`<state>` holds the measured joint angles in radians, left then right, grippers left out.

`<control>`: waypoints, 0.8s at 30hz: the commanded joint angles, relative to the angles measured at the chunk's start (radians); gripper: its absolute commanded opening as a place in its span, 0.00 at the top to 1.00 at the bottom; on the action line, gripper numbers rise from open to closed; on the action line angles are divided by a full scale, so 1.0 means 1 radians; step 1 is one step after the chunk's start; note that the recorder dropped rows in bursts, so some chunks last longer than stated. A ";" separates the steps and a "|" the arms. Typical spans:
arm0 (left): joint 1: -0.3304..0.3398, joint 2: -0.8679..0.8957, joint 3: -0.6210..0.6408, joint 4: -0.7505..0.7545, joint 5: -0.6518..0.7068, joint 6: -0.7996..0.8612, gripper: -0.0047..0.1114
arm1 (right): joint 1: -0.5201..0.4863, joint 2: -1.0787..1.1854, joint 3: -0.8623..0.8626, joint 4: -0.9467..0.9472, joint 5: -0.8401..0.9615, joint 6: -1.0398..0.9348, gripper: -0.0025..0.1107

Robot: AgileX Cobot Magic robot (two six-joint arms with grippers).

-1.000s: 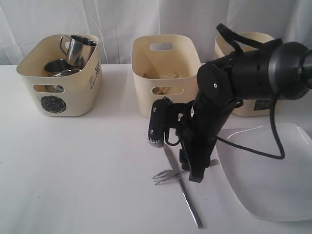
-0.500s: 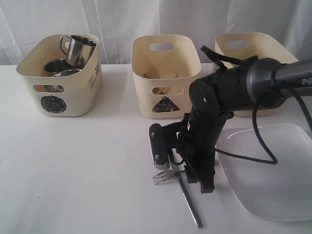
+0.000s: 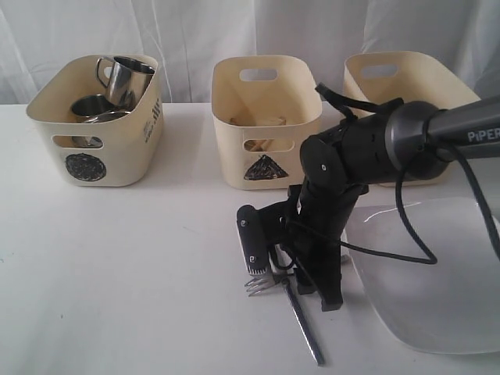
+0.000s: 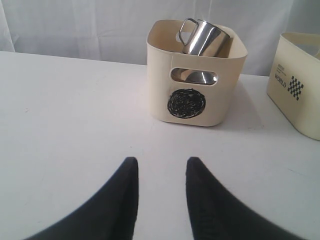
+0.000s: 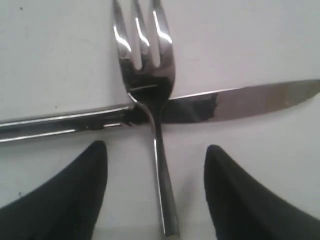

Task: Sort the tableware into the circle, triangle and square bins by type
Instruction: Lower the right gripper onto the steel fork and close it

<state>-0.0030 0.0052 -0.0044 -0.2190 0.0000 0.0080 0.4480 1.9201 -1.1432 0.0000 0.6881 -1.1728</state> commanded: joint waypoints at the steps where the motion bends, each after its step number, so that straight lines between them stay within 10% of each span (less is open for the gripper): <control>1: 0.002 -0.005 0.004 -0.005 0.000 -0.008 0.64 | 0.000 0.008 0.004 0.000 0.003 -0.011 0.56; 24: 0.002 -0.005 0.004 -0.005 0.000 -0.008 0.64 | 0.000 0.070 0.004 0.035 0.069 -0.011 0.62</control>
<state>-0.0030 0.0052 -0.0044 -0.2190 0.0000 0.0080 0.4480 1.9529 -1.1546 0.0160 0.7413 -1.1728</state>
